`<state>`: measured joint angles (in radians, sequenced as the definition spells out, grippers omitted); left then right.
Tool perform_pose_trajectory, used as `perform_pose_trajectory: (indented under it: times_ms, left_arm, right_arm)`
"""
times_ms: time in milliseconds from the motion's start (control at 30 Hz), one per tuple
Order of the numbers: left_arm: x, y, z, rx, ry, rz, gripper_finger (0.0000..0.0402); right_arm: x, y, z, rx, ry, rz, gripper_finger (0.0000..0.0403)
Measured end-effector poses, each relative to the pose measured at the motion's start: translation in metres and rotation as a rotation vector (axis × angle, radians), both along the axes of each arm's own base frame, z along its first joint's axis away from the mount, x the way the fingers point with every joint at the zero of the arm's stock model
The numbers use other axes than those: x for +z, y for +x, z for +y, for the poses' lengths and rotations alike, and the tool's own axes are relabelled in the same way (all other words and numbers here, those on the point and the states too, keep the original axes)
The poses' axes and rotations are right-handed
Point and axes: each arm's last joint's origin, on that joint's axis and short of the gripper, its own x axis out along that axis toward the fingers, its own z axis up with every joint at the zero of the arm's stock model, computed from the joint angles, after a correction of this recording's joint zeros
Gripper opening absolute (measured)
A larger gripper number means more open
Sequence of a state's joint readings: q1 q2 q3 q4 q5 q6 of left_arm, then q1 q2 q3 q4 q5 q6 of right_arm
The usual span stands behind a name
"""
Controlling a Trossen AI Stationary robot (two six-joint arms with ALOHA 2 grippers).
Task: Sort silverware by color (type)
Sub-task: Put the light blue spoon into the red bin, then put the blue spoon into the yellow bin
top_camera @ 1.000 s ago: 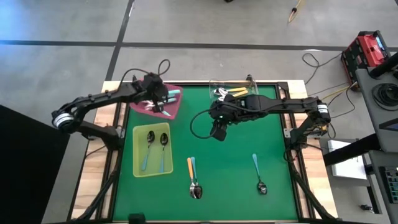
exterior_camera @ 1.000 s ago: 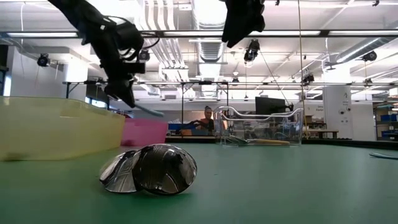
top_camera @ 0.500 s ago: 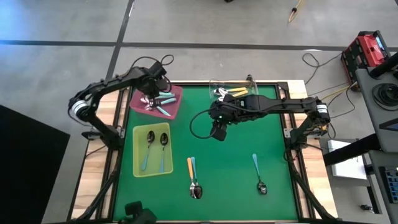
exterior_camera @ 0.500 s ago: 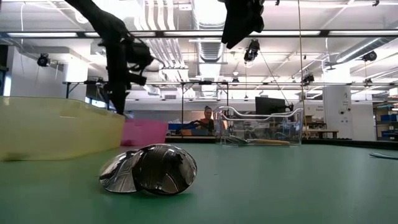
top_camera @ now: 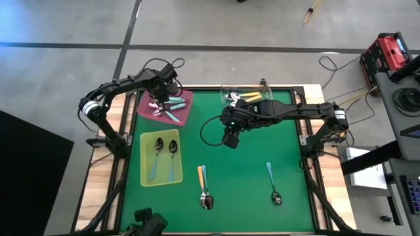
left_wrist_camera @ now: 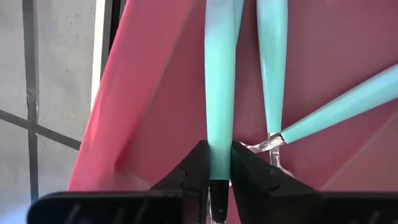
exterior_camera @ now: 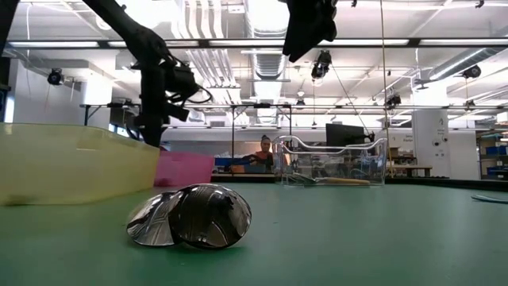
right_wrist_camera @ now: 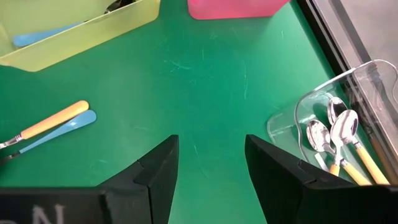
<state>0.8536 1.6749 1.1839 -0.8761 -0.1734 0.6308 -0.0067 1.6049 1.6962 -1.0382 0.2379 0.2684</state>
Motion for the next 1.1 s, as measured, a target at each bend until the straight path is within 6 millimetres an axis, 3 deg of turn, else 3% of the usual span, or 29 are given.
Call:
perform_pose_trajectory:
  times_ms: [667, 1100]
  left_arm:
    - [0.001, 0.0007, 0.0019, 0.052, 0.018, -0.03, 0.0047]
    - [0.002, 0.0015, 0.0028, 0.122, 0.03, -0.062, 0.0124]
  right_arm:
    - [0.0003, 0.0002, 0.0, -0.009, 0.005, -0.006, 0.0176]
    - [0.0003, 0.0003, 0.0, -0.011, 0.007, -0.008, 0.0176]
